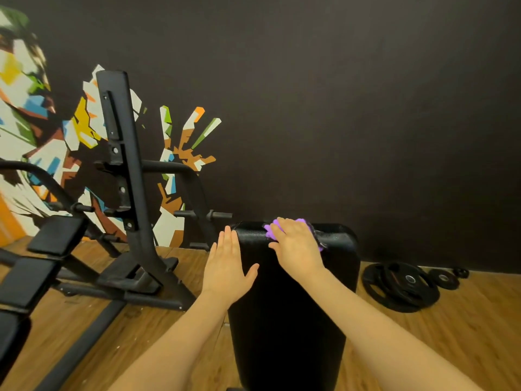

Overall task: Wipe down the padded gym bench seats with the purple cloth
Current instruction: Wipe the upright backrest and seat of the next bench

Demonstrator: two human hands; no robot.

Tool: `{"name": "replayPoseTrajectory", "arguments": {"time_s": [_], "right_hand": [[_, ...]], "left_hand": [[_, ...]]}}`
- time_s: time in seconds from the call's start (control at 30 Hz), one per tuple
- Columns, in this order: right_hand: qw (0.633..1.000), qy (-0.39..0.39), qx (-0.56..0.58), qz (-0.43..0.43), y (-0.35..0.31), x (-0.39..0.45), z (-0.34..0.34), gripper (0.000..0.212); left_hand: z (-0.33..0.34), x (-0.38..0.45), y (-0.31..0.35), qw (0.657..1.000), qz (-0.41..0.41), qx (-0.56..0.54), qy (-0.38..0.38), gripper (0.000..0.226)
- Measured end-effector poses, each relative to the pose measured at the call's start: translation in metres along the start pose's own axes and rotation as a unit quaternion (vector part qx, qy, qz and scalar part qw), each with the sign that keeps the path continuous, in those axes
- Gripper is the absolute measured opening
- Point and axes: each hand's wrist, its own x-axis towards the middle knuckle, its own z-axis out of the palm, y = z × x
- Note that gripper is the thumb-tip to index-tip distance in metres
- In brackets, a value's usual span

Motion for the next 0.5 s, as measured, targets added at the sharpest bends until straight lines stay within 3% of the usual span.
{"name": "replayPoseTrajectory", "arguments": {"time_s": [0.17,0.33,0.5], "right_hand": [[0.999,-0.006,0.026,-0.045,0.033,-0.018,-0.009,0.034],[0.998,0.037,-0.009,0.045,0.081,-0.07,0.009,0.063],[0.989,0.12,-0.001,0.085,0.073,-0.078,0.032,0.068]], "left_hand": [[-0.006,0.0,-0.009,0.999,0.023,0.025,-0.03,0.086],[-0.017,0.002,0.0,0.994,0.039,0.096,-0.032,0.08],[-0.022,0.012,0.048,0.968,0.218,0.12,0.023,0.072]]}}
